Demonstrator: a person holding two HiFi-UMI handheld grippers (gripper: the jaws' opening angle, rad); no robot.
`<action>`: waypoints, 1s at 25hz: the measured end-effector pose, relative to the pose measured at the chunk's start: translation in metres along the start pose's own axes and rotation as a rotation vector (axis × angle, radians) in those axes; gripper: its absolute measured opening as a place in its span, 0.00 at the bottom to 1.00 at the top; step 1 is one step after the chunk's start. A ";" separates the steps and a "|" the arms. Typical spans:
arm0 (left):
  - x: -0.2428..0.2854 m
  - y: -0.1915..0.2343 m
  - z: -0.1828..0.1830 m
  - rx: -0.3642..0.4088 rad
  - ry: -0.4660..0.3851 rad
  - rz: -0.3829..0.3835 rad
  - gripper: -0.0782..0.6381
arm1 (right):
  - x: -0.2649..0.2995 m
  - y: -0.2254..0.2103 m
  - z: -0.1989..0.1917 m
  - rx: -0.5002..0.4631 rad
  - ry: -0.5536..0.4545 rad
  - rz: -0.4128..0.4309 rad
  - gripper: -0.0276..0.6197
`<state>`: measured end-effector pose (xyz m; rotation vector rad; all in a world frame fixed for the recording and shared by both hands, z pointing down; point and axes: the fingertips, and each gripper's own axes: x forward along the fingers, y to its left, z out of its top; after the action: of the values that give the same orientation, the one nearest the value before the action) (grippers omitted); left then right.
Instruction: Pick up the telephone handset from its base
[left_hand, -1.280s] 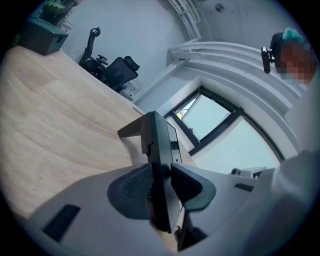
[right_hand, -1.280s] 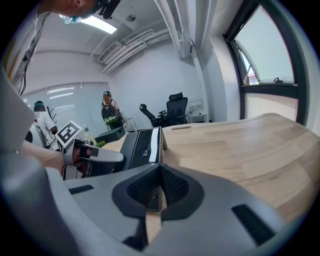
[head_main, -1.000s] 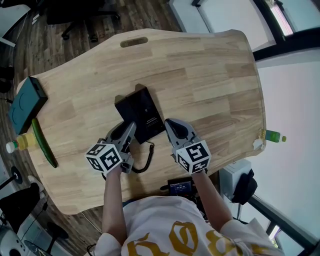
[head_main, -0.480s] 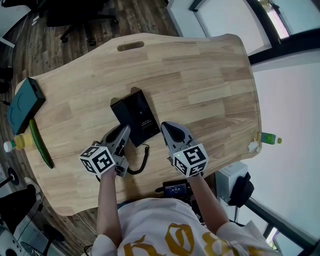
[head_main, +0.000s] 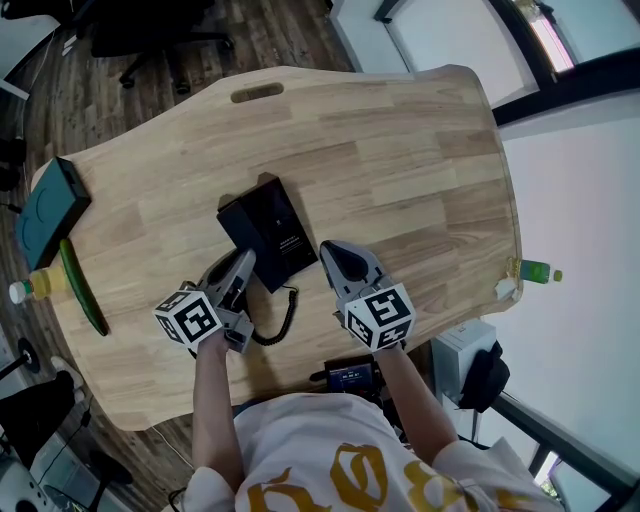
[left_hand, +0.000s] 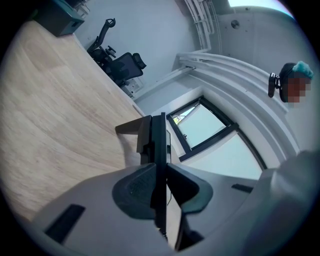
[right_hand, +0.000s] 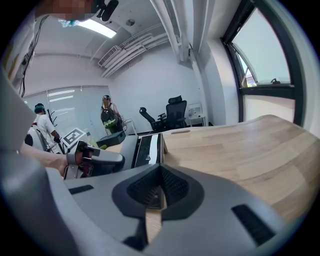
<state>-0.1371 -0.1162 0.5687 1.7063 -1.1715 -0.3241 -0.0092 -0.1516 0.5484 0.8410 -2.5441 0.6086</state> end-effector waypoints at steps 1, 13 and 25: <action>-0.001 0.000 0.000 -0.002 0.000 -0.002 0.21 | -0.001 0.000 -0.001 0.000 0.001 0.000 0.05; -0.005 -0.020 0.011 0.015 -0.013 -0.053 0.21 | -0.009 0.001 0.010 -0.021 -0.041 -0.013 0.05; -0.020 -0.059 0.009 0.057 -0.006 -0.134 0.21 | -0.039 0.015 0.036 -0.080 -0.157 -0.087 0.05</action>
<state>-0.1206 -0.1038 0.5091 1.8395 -1.0823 -0.3811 0.0026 -0.1409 0.4957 1.0008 -2.6354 0.4253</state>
